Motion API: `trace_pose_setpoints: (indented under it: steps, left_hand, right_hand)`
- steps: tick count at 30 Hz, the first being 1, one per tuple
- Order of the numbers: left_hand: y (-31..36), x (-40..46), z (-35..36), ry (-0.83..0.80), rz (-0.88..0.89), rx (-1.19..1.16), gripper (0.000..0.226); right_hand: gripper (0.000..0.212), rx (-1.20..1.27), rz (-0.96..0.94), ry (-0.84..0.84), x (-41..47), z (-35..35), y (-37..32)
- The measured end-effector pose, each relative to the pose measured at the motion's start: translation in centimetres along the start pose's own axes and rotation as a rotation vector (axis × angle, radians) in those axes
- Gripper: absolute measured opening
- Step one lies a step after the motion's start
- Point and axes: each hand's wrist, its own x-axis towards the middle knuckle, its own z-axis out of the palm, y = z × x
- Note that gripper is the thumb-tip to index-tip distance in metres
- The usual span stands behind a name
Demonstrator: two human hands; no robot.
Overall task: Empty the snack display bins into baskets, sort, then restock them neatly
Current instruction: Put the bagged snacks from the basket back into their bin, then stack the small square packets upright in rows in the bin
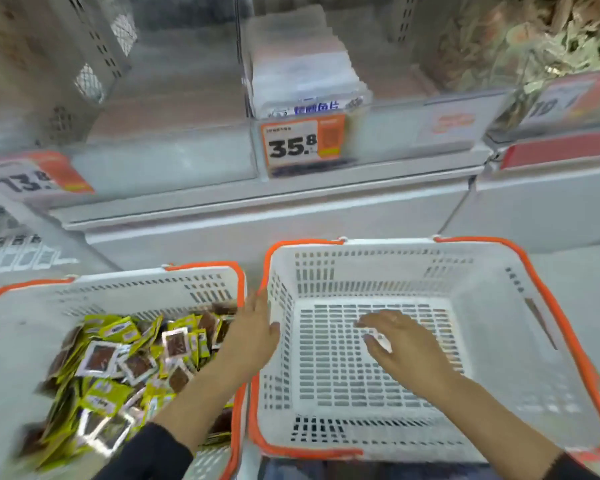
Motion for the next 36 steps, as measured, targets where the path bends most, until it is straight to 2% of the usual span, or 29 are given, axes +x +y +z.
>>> trace_pose_setpoints:
  steps: [2, 4, 6, 8, 9, 12, 13, 15, 18, 20, 22, 24, 26, 27, 29, 31, 34, 36]
  left_hand:
    - [0.6, 0.6, 1.1, 0.016, -0.049, 0.039, 0.067]
    - [1.7, 1.5, 1.1, -0.03, -0.143, -0.075, 0.07]
    - [3.6, 2.0, -0.3, -0.11, -0.231, -0.491, 0.055]
    - [6.1, 1.7, -1.2, -0.198, -0.308, -0.997, 0.022]
    - [7.4, 1.5, -1.3, -0.238, -0.328, -1.14, 0.02]
    - [10.7, 1.5, 0.2, -0.344, -0.391, -1.37, 0.021]
    - [11.9, 1.4, 0.8, -0.362, -0.381, -1.38, 0.019]
    - [12.4, 1.6, 2.1, -0.258, -0.192, -1.136, 0.024]
    - [8.8, 0.2, 2.6, 0.153, -0.001, -0.45, 0.053]
    - [4.1, -1.4, 2.7, 0.291, -0.082, -0.124, 0.067]
    - [0.0, -3.5, 2.5, 0.189, -0.32, -0.184, 0.073]
    - [-1.6, -5.7, 2.9, 0.032, -0.439, -0.282, 0.067]
    - [-2.2, -7.0, 3.5, -0.017, -0.398, -0.316, 0.058]
    - [-2.3, -7.1, 3.6, -0.017, -0.37, -0.315, 0.056]
    - [-2.6, -6.7, 3.4, -0.028, -0.347, -0.319, 0.059]
    - [-2.7, -6.3, 3.3, -0.042, -0.33, -0.331, 0.06]
    - [-2.3, -5.5, 3.3, -0.046, -0.318, -0.342, 0.059]
    - [-1.7, -4.7, 3.4, -0.044, -0.31, -0.35, 0.056]
  right_hand:
    - [0.036, 0.033, 0.026, -0.105, -1.8, 1.9, -0.6]
    - [0.046, 0.03, 0.019, -0.16, -3.0, 2.6, -1.6]
    - [0.061, -0.004, 0.036, -0.224, -3.4, 2.4, -2.3]
    - [0.072, -0.022, 0.101, -0.27, -2.7, 2.3, -2.9]
    - [0.076, -0.002, 0.14, -0.264, -2.1, 2.5, -3.3]
    - [0.085, 0.024, 0.272, -0.216, -0.4, 4.1, -3.8]
    - [0.085, -0.051, 0.325, -0.192, -0.3, 4.5, -3.3]
    - [0.081, -0.223, 0.397, -0.119, -0.9, 4.3, -1.1]
    - [0.079, -0.285, 0.426, -0.06, -2.7, 3.4, 1.8]
    - [0.081, -0.332, 0.385, 0.019, -2.9, 4.1, 2.3]
    - [0.082, -0.431, 0.375, 0.085, -2.5, 4.9, 2.2]
    - [0.079, -0.492, 0.416, 0.025, -2.4, 4.9, 1.9]
    - [0.076, -0.517, 0.482, -0.011, -2.7, 4.5, 2.0]
    - [0.076, -0.532, 0.492, 0.025, -2.8, 4.4, 2.1]
    - [0.079, -0.503, 0.483, 0.076, -2.9, 4.1, 1.9]
    - [0.084, -0.441, 0.503, 0.055, -2.8, 2.9, 1.9]
    - [0.087, -0.5, 0.521, 0.071, -2.5, 0.8, 2.1]
    - [0.089, -0.5, 0.526, 0.013, -2.2, 0.9, 1.8]
